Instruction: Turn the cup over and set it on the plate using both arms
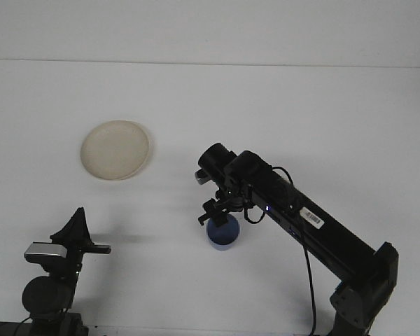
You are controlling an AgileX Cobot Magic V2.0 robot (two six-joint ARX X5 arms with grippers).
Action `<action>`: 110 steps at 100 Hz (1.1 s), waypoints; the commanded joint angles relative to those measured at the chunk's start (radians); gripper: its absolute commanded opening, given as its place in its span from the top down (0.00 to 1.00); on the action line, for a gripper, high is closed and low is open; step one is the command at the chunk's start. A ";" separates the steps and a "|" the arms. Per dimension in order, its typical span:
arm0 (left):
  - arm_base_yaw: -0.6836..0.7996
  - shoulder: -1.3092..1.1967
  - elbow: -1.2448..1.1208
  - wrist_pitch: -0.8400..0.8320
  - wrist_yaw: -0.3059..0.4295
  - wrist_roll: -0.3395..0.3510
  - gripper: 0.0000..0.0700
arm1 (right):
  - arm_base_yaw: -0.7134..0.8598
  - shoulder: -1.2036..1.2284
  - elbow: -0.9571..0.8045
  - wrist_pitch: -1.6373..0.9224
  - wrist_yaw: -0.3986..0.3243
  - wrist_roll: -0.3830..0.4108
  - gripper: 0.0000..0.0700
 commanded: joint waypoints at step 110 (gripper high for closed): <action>0.000 -0.001 -0.019 0.013 0.003 0.005 0.99 | -0.675 -0.823 -0.533 0.393 0.125 -0.148 0.46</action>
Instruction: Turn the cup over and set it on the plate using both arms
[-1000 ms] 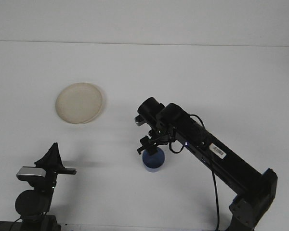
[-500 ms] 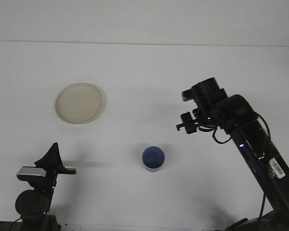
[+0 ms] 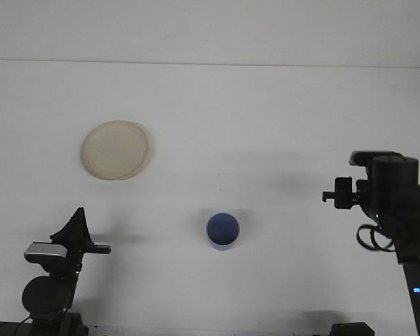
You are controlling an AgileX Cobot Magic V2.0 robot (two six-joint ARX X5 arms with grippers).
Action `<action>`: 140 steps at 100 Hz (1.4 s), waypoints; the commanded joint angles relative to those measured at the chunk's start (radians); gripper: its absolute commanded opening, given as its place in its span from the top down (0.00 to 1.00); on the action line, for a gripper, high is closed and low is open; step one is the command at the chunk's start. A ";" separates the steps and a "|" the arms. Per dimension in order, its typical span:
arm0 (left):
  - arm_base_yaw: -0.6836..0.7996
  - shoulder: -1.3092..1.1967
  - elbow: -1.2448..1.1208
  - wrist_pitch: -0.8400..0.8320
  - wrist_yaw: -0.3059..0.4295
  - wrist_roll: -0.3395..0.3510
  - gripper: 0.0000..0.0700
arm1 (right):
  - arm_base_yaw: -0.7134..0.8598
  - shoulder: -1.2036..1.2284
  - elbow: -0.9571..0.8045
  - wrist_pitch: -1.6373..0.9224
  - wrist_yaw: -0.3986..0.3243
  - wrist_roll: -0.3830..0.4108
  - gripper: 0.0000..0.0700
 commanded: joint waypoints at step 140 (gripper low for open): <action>0.000 -0.001 -0.019 0.017 0.003 0.005 0.98 | 0.003 -0.573 -0.678 0.745 -0.045 -0.047 0.46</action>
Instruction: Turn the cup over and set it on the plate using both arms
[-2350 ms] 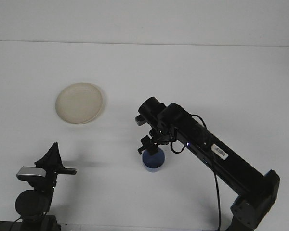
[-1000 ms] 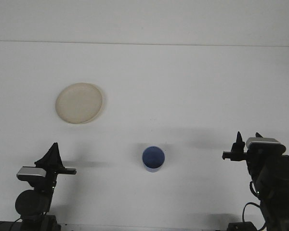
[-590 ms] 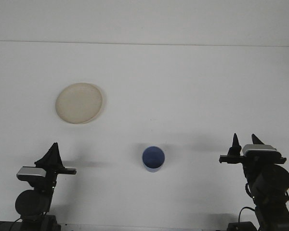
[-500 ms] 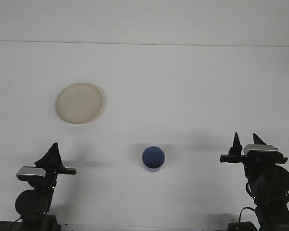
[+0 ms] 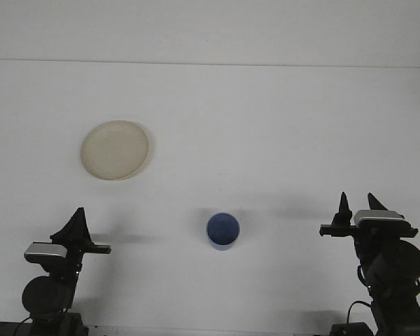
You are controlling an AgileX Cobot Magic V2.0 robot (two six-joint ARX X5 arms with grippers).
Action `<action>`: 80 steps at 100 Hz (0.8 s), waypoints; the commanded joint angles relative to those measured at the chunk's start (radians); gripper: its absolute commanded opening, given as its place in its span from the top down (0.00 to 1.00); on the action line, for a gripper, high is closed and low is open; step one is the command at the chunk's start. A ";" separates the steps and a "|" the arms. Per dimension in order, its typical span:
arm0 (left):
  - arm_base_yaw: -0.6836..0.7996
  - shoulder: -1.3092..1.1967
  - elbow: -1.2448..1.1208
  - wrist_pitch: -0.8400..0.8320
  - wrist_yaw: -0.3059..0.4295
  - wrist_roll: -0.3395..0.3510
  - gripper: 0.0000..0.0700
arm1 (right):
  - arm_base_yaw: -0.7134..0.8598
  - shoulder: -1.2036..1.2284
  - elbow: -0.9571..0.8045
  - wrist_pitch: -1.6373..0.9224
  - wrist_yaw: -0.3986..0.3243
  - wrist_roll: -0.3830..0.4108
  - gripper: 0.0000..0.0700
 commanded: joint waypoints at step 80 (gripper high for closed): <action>0.000 0.470 0.811 -0.637 0.039 -0.120 0.99 | 0.000 0.001 0.007 0.012 0.001 -0.011 0.46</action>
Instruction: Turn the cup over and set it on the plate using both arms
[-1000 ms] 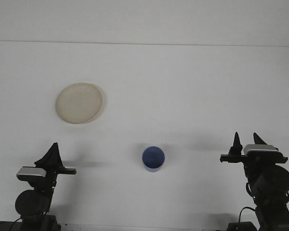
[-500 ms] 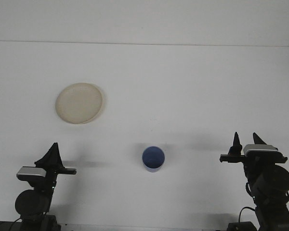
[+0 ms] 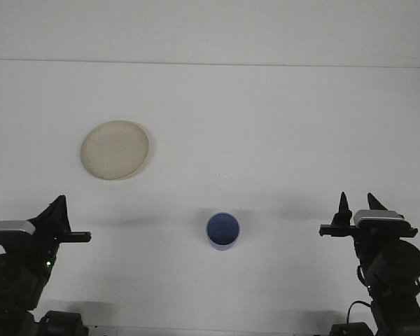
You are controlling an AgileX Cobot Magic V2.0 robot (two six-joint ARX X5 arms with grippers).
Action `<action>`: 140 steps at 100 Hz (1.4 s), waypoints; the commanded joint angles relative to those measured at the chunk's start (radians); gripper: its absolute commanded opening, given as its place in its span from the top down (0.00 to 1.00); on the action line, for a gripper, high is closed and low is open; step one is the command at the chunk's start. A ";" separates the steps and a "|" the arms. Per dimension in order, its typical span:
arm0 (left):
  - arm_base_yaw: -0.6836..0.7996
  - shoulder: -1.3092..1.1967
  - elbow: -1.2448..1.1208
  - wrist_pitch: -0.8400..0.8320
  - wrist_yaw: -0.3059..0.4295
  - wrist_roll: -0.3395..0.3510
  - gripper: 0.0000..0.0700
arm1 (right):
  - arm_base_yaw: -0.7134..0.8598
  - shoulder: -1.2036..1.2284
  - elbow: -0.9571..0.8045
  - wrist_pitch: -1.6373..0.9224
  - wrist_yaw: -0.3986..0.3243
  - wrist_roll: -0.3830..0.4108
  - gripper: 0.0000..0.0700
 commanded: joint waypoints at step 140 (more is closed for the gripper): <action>-0.001 0.610 0.558 -0.638 0.072 0.065 0.23 | 0.000 0.001 0.007 0.011 0.001 -0.011 0.46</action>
